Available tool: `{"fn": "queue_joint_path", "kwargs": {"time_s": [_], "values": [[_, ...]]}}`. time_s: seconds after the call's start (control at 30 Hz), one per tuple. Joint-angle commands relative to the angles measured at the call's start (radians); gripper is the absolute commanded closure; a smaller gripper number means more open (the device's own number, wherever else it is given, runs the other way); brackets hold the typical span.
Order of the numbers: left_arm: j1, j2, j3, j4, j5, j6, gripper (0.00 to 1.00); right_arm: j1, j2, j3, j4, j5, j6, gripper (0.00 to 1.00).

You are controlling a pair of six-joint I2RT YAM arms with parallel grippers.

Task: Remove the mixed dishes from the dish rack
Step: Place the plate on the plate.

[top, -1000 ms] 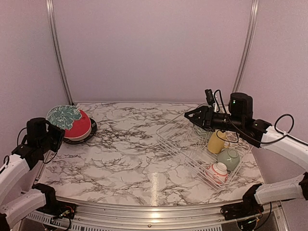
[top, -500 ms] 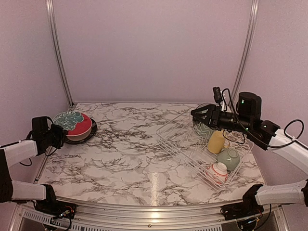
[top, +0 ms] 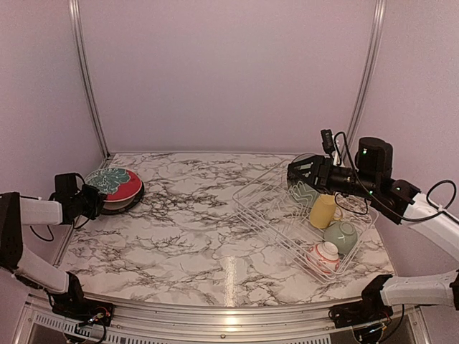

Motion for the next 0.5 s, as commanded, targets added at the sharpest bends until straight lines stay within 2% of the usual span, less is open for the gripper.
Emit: {"fn": "queue_joint_path", "kwargs": {"time_s": [0.0,0.47], "values": [[0.019,0.032,0.099,0.183,0.032,0.028,1.0,-0.009,-0.014,0.034,-0.023,0.014,-0.016,0.37],[0.036,0.184,0.164,0.216,0.104,0.034,1.0,-0.014,-0.016,0.028,-0.009,0.012,-0.009,0.37]]}}
